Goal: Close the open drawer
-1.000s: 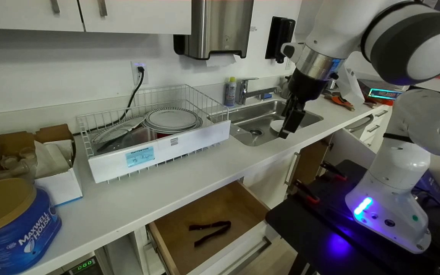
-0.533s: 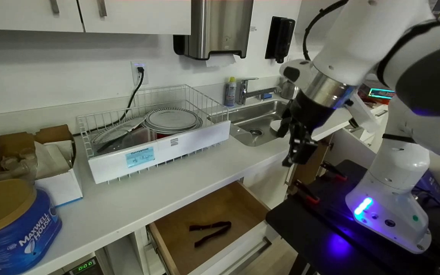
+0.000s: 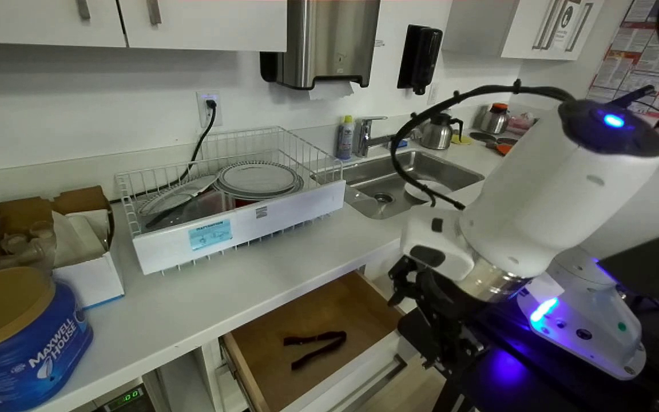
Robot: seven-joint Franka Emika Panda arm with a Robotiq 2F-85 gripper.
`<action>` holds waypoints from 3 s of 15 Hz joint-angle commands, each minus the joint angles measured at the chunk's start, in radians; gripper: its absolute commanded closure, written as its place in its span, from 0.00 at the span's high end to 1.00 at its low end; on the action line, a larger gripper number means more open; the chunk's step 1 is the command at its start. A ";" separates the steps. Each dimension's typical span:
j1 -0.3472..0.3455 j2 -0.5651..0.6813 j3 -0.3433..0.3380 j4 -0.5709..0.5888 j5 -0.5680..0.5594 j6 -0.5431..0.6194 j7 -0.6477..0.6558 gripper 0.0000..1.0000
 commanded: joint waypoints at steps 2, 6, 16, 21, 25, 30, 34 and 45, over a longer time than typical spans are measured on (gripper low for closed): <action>-0.086 0.089 0.070 0.031 -0.149 0.005 0.037 1.00; -0.158 0.186 0.112 0.071 -0.238 0.007 0.060 1.00; -0.070 0.473 0.189 0.222 -0.762 -0.330 0.062 1.00; 0.233 0.711 -0.044 0.331 -1.123 -0.467 0.303 1.00; 0.304 0.703 -0.118 0.328 -1.100 -0.430 0.298 1.00; 0.366 0.759 -0.164 0.366 -1.113 -0.464 0.319 1.00; 0.505 0.791 -0.265 0.390 -1.158 -0.503 0.383 0.56; 0.743 0.904 -0.511 0.414 -1.258 -0.503 0.650 0.01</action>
